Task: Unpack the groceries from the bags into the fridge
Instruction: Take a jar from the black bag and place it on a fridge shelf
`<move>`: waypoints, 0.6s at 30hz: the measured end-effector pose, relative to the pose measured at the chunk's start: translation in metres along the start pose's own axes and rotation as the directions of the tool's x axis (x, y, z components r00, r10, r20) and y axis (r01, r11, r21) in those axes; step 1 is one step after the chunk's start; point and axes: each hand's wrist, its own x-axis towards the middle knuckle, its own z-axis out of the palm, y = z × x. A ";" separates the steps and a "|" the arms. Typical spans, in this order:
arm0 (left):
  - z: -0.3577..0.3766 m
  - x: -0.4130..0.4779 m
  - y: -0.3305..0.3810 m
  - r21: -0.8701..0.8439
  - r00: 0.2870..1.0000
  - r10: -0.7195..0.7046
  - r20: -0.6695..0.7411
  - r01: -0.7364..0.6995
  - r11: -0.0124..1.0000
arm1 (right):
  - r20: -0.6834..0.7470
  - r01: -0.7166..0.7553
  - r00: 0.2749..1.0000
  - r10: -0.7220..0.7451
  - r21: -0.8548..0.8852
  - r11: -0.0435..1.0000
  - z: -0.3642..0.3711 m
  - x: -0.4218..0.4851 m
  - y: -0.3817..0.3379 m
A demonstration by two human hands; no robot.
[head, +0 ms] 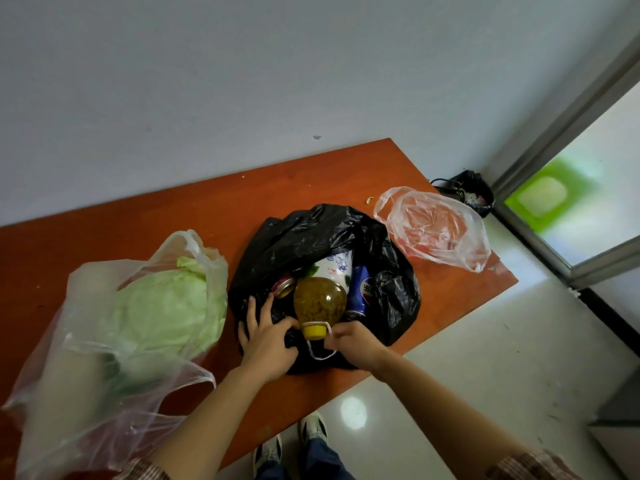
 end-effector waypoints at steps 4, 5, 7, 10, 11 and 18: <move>-0.011 -0.011 0.015 -0.113 0.997 0.069 0.019 -0.067 0.991 | 0.029 0.143 0.989 -0.143 -0.009 0.990 -0.043 -0.034 -0.037; -0.016 -0.013 0.020 -0.140 0.996 0.090 -0.005 -0.089 0.986 | 0.032 0.189 0.982 -0.189 -0.019 0.982 -0.053 -0.043 -0.049; -0.026 -0.016 0.031 -0.215 0.989 0.100 -0.109 -0.122 0.969 | 0.029 0.275 0.961 -0.275 -0.020 0.961 -0.071 -0.057 -0.073; -0.045 -0.012 0.050 -0.342 0.957 0.075 -0.281 -0.173 0.923 | -0.102 0.363 0.930 -0.352 0.132 0.922 -0.101 -0.068 -0.113; -0.051 -0.008 0.056 -0.363 0.948 0.084 -0.306 -0.198 0.910 | -0.154 0.378 0.922 -0.355 0.164 0.911 -0.111 -0.068 -0.126; -0.082 0.039 0.097 -0.364 0.942 0.153 -0.300 -0.261 0.894 | -0.227 0.387 0.901 -0.370 0.032 0.922 -0.160 -0.054 -0.161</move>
